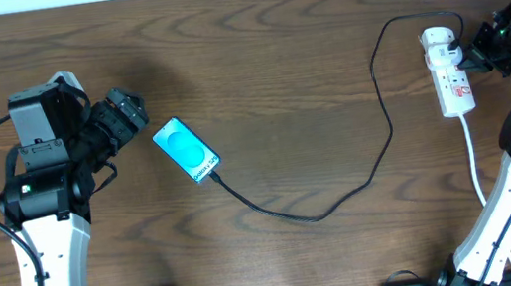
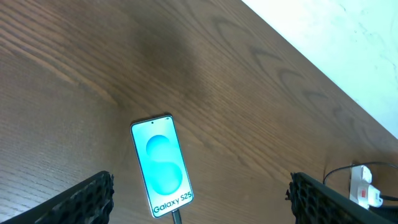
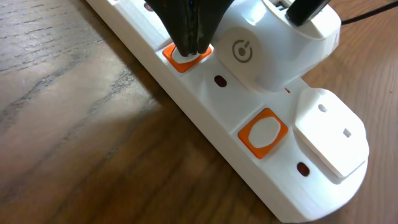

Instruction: Plug charger to phone and switch on socket

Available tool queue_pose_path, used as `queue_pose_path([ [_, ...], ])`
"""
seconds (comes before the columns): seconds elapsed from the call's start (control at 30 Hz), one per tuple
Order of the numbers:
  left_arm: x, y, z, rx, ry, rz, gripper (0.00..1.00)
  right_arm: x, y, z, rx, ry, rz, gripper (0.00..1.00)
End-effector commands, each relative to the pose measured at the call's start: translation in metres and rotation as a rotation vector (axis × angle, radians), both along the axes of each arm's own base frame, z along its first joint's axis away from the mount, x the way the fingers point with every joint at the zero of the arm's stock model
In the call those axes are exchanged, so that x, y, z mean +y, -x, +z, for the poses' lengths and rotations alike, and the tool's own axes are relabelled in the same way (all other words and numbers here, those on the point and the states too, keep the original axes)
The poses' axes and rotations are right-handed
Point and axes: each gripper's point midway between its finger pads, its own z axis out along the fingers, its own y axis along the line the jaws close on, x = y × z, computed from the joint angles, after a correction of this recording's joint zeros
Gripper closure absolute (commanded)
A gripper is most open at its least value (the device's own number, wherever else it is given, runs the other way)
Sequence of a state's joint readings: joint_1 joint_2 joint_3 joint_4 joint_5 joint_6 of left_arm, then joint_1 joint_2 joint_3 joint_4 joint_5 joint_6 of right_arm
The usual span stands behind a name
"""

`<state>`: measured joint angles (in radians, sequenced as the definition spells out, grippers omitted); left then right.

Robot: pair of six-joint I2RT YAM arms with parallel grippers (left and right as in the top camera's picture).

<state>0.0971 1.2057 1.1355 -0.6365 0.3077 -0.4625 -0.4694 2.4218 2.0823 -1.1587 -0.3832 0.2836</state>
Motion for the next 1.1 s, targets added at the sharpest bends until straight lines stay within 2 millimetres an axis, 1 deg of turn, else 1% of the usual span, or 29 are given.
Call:
queue_pose_path([
  [0.0,0.004,0.0,-0.002,0.002,-0.027,-0.003,0.1,0.004,-0.01,0.005,-0.033,0.0,0.02,0.99],
  [0.33,0.004,0.0,-0.002,0.002,-0.027,-0.002,0.1,0.006,-0.011,0.006,-0.035,-0.006,0.021,0.99],
  [0.57,0.004,0.0,-0.002,0.002,-0.027,-0.002,0.1,0.013,-0.019,0.011,-0.076,-0.055,0.02,0.99],
  [0.7,0.004,0.0,-0.002,0.002,-0.027,-0.003,0.1,0.013,-0.018,0.011,-0.071,-0.06,0.014,0.99],
  [0.93,0.004,0.0,-0.002,0.002,-0.027,-0.002,0.09,0.022,-0.021,0.015,-0.095,-0.114,0.02,0.99],
  [1.07,0.004,0.0,-0.002,0.002,-0.027,-0.002,0.09,0.023,-0.021,0.016,-0.1,-0.124,0.021,0.99],
])
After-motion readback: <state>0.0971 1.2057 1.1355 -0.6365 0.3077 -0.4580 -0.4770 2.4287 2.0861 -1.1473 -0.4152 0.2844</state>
